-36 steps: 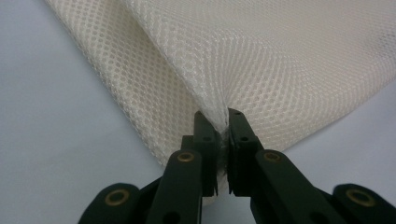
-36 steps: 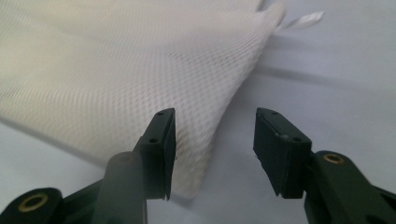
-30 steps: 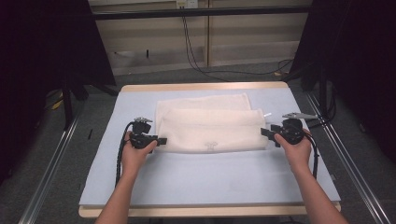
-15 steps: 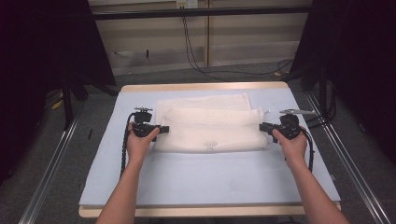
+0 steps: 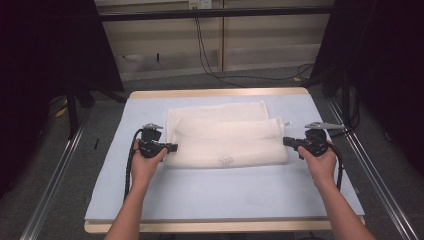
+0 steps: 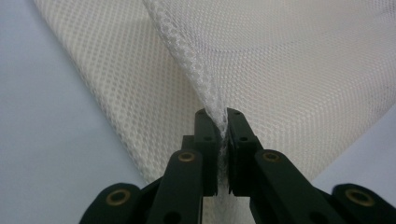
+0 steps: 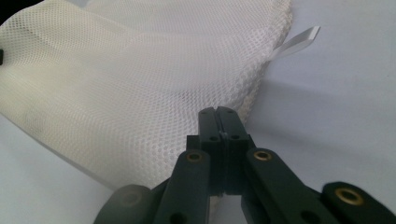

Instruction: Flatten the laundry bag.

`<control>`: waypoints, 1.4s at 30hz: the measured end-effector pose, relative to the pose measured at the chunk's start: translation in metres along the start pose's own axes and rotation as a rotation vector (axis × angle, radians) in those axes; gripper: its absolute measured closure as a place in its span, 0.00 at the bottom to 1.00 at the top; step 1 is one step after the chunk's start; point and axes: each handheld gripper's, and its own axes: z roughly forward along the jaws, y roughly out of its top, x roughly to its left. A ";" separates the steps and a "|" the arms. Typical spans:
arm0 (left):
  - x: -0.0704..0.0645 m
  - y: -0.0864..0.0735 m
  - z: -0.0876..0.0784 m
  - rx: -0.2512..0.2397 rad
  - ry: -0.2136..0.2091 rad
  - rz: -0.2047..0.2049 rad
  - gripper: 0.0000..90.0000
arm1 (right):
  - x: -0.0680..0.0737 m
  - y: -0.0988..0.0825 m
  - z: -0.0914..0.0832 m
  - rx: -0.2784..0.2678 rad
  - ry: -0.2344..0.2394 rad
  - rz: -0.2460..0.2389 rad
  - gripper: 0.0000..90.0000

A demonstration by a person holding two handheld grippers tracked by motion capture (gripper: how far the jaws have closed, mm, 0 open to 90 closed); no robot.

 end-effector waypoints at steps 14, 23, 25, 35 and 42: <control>-0.005 0.001 -0.004 -0.029 -0.015 -0.040 0.71 | 0.015 -0.010 -0.013 -0.005 0.027 -0.049 1.00; 0.005 0.021 0.019 -0.060 0.003 -0.114 0.71 | 0.010 -0.010 -0.010 0.005 0.039 -0.041 1.00; 0.004 0.021 0.017 -0.064 -0.032 -0.133 0.85 | 0.010 -0.010 -0.010 0.009 0.041 -0.044 0.99; -0.012 0.012 -0.018 -0.091 -0.058 -0.055 0.93 | 0.017 -0.012 -0.020 0.003 0.036 -0.071 0.99; -0.021 -0.013 -0.031 -0.104 -0.079 -0.022 0.93 | 0.019 -0.025 -0.029 -0.016 0.045 -0.066 0.99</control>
